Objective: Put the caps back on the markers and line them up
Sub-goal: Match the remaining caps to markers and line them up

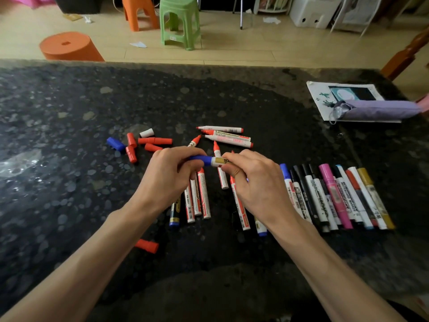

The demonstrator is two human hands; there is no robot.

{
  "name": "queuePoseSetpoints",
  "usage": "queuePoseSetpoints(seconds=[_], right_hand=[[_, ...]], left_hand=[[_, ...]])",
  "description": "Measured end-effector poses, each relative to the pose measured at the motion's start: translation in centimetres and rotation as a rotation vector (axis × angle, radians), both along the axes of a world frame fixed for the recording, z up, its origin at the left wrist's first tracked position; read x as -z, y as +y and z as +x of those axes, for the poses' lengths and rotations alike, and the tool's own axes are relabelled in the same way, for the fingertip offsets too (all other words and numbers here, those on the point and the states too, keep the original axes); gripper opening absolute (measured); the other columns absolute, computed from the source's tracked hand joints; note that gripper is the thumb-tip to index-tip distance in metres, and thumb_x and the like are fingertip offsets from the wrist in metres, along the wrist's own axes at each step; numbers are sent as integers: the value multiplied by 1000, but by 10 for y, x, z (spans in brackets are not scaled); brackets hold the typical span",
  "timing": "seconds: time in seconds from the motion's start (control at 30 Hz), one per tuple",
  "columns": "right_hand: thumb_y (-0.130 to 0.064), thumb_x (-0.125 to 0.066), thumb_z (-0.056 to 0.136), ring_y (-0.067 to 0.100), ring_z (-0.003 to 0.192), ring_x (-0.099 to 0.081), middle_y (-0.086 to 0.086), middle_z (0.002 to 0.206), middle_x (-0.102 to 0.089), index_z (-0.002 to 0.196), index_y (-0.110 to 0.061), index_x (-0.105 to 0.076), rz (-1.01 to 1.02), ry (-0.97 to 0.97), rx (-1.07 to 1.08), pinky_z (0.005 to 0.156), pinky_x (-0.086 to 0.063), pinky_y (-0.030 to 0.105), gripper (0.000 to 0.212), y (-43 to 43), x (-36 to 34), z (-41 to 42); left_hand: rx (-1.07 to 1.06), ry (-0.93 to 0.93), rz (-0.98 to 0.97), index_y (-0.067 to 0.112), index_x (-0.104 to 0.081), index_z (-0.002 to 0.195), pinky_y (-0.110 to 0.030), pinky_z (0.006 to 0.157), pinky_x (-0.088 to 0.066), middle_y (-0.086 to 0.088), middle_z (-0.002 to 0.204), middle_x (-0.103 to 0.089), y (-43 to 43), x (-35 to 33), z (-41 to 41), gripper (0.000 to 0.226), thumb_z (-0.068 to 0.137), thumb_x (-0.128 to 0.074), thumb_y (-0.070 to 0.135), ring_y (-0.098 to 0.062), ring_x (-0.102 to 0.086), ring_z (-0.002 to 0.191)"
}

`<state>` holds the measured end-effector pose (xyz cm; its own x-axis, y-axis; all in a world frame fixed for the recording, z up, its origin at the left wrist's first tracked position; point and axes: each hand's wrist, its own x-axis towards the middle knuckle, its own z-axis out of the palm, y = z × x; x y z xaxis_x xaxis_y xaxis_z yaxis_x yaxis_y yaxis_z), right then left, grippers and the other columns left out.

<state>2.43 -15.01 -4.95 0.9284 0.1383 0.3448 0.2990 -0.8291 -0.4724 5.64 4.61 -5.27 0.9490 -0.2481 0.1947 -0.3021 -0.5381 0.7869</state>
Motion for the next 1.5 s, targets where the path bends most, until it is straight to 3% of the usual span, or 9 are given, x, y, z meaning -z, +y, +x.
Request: queuePoseSetpoints(seconds=[0.17, 0.3, 0.43, 0.67, 0.87, 1.0, 1.13, 1.33, 1.5], right_hand=[[-24, -65, 101, 21, 85, -64, 1, 91, -69, 120, -15, -75, 18, 9, 19, 70, -55, 45, 23, 2, 0, -1], [-32, -61, 103, 7, 83, -57, -10, 91, -63, 125, -21, -73, 37, 98, -10, 71, -46, 28, 27, 3, -2, -3], [-37, -58, 103, 5, 93, -60, -14, 101, -64, 122, -33, -68, 42, 234, -31, 80, -54, 36, 21, 1, -2, 0], [-22, -64, 99, 14, 100, -58, -3, 107, -69, 123, -15, -73, -34, -80, 39, 89, -49, 36, 26, -5, -10, 8], [-29, -58, 101, 13, 108, -61, -7, 112, -67, 118, -19, -70, 22, 18, 72, 93, -53, 41, 23, 1, -5, 9], [-31, -59, 101, 11, 110, -60, -9, 114, -67, 116, -20, -70, 24, 52, 52, 92, -53, 40, 22, 7, -1, 9], [-32, -59, 101, 12, 107, -61, -9, 112, -67, 115, -21, -70, 35, 71, 46, 91, -53, 40, 21, 11, 2, 8], [-35, -61, 100, 8, 106, -58, -12, 110, -64, 121, -25, -69, 9, 110, 0, 91, -49, 32, 24, 22, 5, 10], [-40, -55, 100, 3, 104, -56, -16, 109, -61, 123, -29, -66, -13, 161, -29, 92, -50, 32, 28, 26, 9, 11]], left_hand=[[5, -65, 22, 20, -76, 108, -35, 64, -50, 4, 73, -67, 0, 2, -3, 24, 94, -66, 3, -18, -63, 69], [29, -35, 29, 21, -75, 108, -38, 67, -53, 5, 77, -68, 7, 2, -4, 20, 96, -66, 8, -18, -64, 70], [72, 21, 75, 24, -74, 111, -37, 68, -55, 8, 82, -71, 16, -3, -2, 17, 98, -64, 19, -12, -66, 72], [-174, 212, -2, 28, -74, 96, -39, 75, -57, -2, 75, -73, 73, 8, 17, 18, 99, -64, 13, -10, -66, 67], [-271, 290, 519, 35, -73, 121, -34, 86, -47, 0, 96, -62, 129, 30, 7, 33, 89, -76, 30, -15, -58, 87], [-334, 372, 271, 43, -76, 111, -36, 83, -53, -2, 80, -76, 137, 24, 11, 20, 92, -70, 45, -20, -72, 87], [-488, 215, 162, 35, -80, 89, -37, 79, -55, 7, 75, -76, 137, 21, 28, 12, 93, -70, 39, -15, -74, 80], [-816, 240, 275, 17, -70, 116, -45, 96, -47, -8, 113, -74, 137, 35, 57, 45, 90, -68, 53, -35, -63, 118], [-796, 281, 203, 24, -76, 102, -41, 92, -50, -2, 108, -77, 124, 40, 66, 30, 86, -72, 49, -28, -66, 113]])
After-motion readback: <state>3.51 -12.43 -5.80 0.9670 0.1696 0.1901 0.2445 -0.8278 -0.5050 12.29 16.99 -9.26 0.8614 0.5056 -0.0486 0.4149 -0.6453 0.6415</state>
